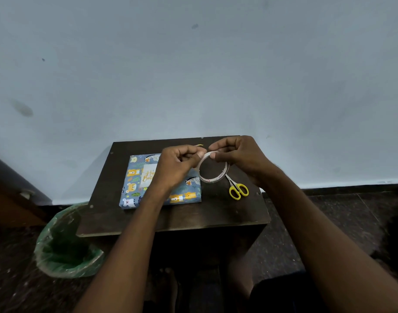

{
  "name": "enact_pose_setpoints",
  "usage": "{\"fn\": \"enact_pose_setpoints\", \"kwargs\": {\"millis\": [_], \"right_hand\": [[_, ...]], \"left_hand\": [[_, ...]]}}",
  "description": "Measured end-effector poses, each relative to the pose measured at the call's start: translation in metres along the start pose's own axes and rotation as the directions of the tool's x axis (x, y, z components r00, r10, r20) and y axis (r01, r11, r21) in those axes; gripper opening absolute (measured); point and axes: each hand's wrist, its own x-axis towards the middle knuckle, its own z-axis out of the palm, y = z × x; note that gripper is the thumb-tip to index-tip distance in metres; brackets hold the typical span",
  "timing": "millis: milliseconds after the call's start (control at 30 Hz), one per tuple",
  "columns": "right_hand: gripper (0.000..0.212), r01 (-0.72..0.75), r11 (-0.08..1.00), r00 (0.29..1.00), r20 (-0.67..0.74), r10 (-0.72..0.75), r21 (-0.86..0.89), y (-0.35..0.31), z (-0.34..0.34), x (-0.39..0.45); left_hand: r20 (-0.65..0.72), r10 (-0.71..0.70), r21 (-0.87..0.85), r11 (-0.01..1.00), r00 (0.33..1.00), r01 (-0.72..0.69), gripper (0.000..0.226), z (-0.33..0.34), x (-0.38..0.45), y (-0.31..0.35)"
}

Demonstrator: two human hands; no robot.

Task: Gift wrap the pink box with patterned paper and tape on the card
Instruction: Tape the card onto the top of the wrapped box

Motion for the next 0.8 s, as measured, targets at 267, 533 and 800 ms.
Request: {"fn": "enact_pose_setpoints", "kwargs": {"millis": [267, 533, 800], "right_hand": [[0.017, 0.081, 0.994, 0.996, 0.032, -0.079, -0.077, 0.0, 0.01, 0.003], [0.018, 0.11, 0.986, 0.987, 0.132, -0.093, -0.126, -0.001, 0.014, 0.001], [0.015, 0.173, 0.973, 0.974, 0.174, -0.146, -0.153, 0.011, 0.023, -0.002]], "left_hand": [[-0.061, -0.086, -0.106, 0.991, 0.994, 0.08, 0.01, -0.008, -0.006, 0.006], [-0.108, -0.142, -0.17, 0.978, 0.984, 0.123, 0.006, -0.004, -0.007, 0.006], [-0.021, -0.288, -0.422, 0.871, 0.957, 0.252, 0.008, 0.004, -0.002, 0.01]]}}
